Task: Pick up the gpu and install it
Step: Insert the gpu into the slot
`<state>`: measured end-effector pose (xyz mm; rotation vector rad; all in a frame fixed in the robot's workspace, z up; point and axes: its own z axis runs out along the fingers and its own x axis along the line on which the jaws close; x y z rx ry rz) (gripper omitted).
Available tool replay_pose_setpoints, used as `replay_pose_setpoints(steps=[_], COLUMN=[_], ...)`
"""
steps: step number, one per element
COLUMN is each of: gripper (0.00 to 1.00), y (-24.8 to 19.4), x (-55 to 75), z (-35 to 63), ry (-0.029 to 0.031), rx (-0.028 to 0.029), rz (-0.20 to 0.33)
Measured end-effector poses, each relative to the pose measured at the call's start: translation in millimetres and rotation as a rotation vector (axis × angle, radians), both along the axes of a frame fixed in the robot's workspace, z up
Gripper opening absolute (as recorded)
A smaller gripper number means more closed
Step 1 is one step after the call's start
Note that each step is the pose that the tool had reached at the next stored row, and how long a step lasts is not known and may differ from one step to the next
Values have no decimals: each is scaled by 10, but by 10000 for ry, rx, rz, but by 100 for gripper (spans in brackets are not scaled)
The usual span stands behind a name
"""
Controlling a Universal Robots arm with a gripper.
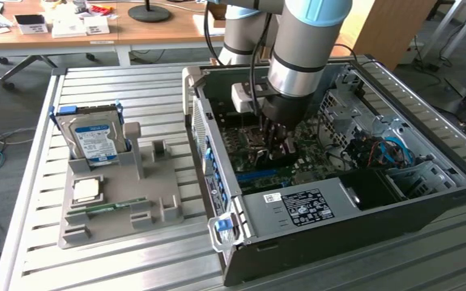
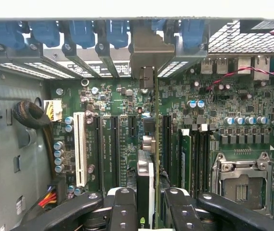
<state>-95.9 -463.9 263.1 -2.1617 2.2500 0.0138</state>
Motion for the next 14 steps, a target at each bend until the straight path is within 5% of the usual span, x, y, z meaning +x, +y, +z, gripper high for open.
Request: replay_pose_setpoints(steps=[14], gripper=[27], y=[19], x=[-27], z=[-13], ry=[0], rx=[-1], rz=[-1])
